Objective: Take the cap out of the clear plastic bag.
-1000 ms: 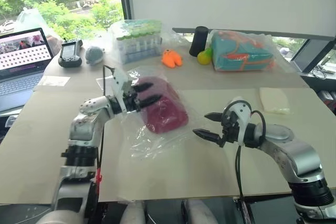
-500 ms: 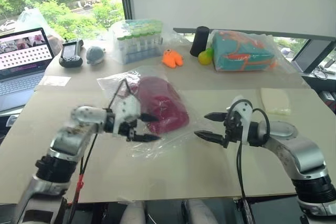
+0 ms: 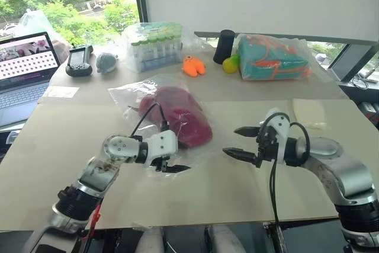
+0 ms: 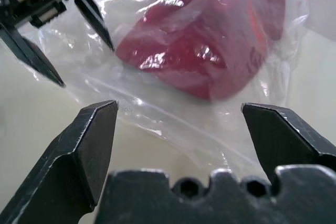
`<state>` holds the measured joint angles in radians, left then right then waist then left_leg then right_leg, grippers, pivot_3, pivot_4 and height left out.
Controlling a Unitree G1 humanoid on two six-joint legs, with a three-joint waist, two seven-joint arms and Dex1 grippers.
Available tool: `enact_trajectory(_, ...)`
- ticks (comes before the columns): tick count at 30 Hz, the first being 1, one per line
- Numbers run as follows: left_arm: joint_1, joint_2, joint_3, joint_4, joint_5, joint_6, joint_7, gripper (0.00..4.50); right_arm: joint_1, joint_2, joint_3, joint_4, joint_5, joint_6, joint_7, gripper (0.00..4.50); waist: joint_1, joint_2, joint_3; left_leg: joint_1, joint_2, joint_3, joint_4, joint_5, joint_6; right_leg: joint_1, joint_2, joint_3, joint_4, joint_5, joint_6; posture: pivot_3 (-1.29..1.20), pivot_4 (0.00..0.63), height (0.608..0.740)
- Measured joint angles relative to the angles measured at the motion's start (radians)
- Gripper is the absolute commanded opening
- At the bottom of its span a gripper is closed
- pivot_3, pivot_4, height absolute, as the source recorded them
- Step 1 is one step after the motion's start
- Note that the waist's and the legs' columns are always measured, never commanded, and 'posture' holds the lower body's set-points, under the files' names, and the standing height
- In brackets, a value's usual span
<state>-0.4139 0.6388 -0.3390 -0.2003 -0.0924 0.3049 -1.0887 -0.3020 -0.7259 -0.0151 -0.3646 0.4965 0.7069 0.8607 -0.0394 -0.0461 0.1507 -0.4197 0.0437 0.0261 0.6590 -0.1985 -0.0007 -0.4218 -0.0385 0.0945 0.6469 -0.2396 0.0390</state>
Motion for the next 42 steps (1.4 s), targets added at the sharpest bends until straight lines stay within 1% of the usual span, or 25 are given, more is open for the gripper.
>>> enact_trajectory(6, -0.001, 0.0, -0.005, 0.001, 0.03, -0.005, 0.008, 3.21, 0.007, 0.0, -0.001, 0.0, 0.0, 0.002, -0.011, 4.5, -0.001, 0.0, 0.0, 0.0, 0.0, 0.0, 0.0, 0.0, 0.0, 0.0, 0.0, 0.0, 0.0, 0.0, 0.0, 0.0, 0.15, 0.74)
enact_trajectory(14, -0.02, -0.011, 0.003, 0.02, 0.058, 0.033, 0.076, 3.21, 0.01, 0.002, -0.001, -0.017, 0.0, 0.002, -0.034, 4.5, -0.001, 0.0, 0.0, 0.0, 0.0, 0.0, 0.0, 0.0, 0.0, 0.0, 0.0, 0.0, 0.0, 0.0, 0.0, 0.0, 0.15, 0.74)
enact_trajectory(17, -0.02, -0.007, 0.003, 0.02, 0.067, 0.043, 0.079, 2.47, 0.013, 0.002, -0.001, -0.019, 0.0, 0.002, -0.037, 4.5, -0.001, 0.0, 0.0, 0.0, 0.0, 0.0, 0.0, 0.0, 0.0, 0.0, 0.0, 0.0, 0.0, 0.0, 0.0, 0.0, 0.15, 0.74)
enact_trajectory(18, -0.021, -0.004, 0.003, 0.021, 0.074, 0.043, 0.079, 2.05, 0.013, 0.002, -0.001, -0.019, 0.0, 0.002, -0.038, 4.5, -0.001, 0.0, 0.0, 0.0, 0.0, 0.0, 0.0, 0.0, 0.0, 0.0, 0.0, 0.0, 0.0, 0.0, 0.0, 0.0, 0.15, 0.74)
enact_trajectory(19, -0.021, -0.002, 0.003, 0.022, 0.079, 0.043, 0.079, 1.75, 0.013, 0.002, -0.001, -0.019, 0.0, 0.002, -0.038, 4.5, -0.001, 0.0, 0.0, 0.0, 0.0, 0.0, 0.0, 0.0, 0.0, 0.0, 0.0, 0.0, 0.0, 0.0, 0.0, 0.0, 0.15, 0.74)
enact_trajectory(22, -0.021, -0.002, 0.003, 0.022, 0.086, 0.043, 0.077, 0.67, 0.013, 0.003, -0.001, -0.019, 0.0, 0.002, -0.039, 4.5, -0.001, 0.0, 0.0, 0.0, 0.0, 0.0, 0.0, 0.0, 0.0, 0.0, 0.0, 0.0, 0.0, 0.0, 0.0, 0.0, 0.15, 0.74)
enact_trajectory(25, -0.021, -0.013, 0.021, 0.02, 0.025, 0.046, 0.046, 0.67, 0.013, 0.004, -0.001, -0.019, 0.0, 0.002, -0.04, 4.5, 0.0, 0.0, 0.0, 0.0, 0.0, 0.0, 0.0, 0.0, 0.0, 0.0, 0.0, 0.0, 0.0, 0.0, 0.0, 0.0, 0.15, 0.74)
enact_trajectory(27, -0.023, -0.03, 0.077, 0.002, -0.084, 0.089, 0.001, 0.67, 0.013, 0.006, -0.001, -0.019, 0.0, 0.002, -0.041, 4.5, -0.001, 0.0, 0.0, -0.001, 0.0, 0.0, 0.0, 0.0, 0.0, -0.001, 0.0, 0.0, 0.0, 0.0, 0.0, 0.0, 0.15, 0.74)
enact_trajectory(30, -0.041, -0.014, 0.145, -0.039, -0.22, 0.172, -0.056, 0.67, 0.013, 0.006, 0.0, -0.018, -0.001, 0.002, -0.041, 4.5, -0.003, 0.0, 0.0, 0.0, 0.0, 0.0, 0.0, 0.0, 0.0, -0.001, 0.0, 0.0, 0.0, -0.001, 0.001, 0.0, 0.15, 0.74)
enact_trajectory(33, -0.042, 0.005, 0.168, -0.064, -0.268, 0.224, -0.069, 1.44, 0.012, 0.006, 0.0, -0.018, -0.002, 0.002, -0.041, 4.5, -0.003, 0.001, 0.0, 0.0, 0.0, 0.0, 0.0, 0.0, 0.0, 0.0, 0.0, 0.0, 0.0, -0.004, 0.006, 0.0, 0.15, 0.74)
enact_trajectory(36, -0.031, 0.033, 0.165, -0.072, -0.272, 0.233, -0.076, 2.45, 0.013, 0.009, 0.001, -0.018, -0.003, 0.002, -0.05, 4.5, -0.003, 0.001, 0.0, 0.0, 0.0, 0.0, 0.0, 0.0, 0.0, 0.0, 0.0, 0.0, 0.0, -0.004, 0.006, 0.0, 0.15, 0.74)
enact_trajectory(37, -0.024, 0.047, 0.162, -0.078, -0.265, 0.232, -0.081, 2.7, 0.013, 0.009, 0.001, -0.018, -0.003, 0.001, -0.055, 4.5, -0.003, 0.001, 0.0, 0.0, 0.0, 0.0, 0.0, 0.0, 0.0, -0.001, 0.0, 0.0, 0.0, -0.004, 0.006, 0.0, 0.15, 0.74)
enact_trajectory(39, -0.011, 0.066, 0.148, -0.094, -0.26, 0.221, -0.088, 3.36, 0.014, 0.01, 0.001, -0.018, -0.003, 0.001, -0.06, 4.5, -0.003, 0.001, 0.0, 0.0, 0.0, 0.0, 0.0, 0.0, 0.0, -0.001, 0.0, 0.0, 0.0, -0.004, 0.006, 0.0, 0.15, 0.74)
enact_trajectory(42, 0.001, 0.07, 0.096, -0.097, -0.195, 0.167, -0.075, 4.42, 0.022, 0.023, 0.003, -0.032, -0.003, 0.002, -0.075, 4.5, -0.001, 0.001, 0.001, 0.0, 0.0, 0.0, 0.0, 0.0, 0.0, 0.0, 0.0, 0.0, 0.0, -0.004, 0.006, 0.0, 0.15, 0.74)
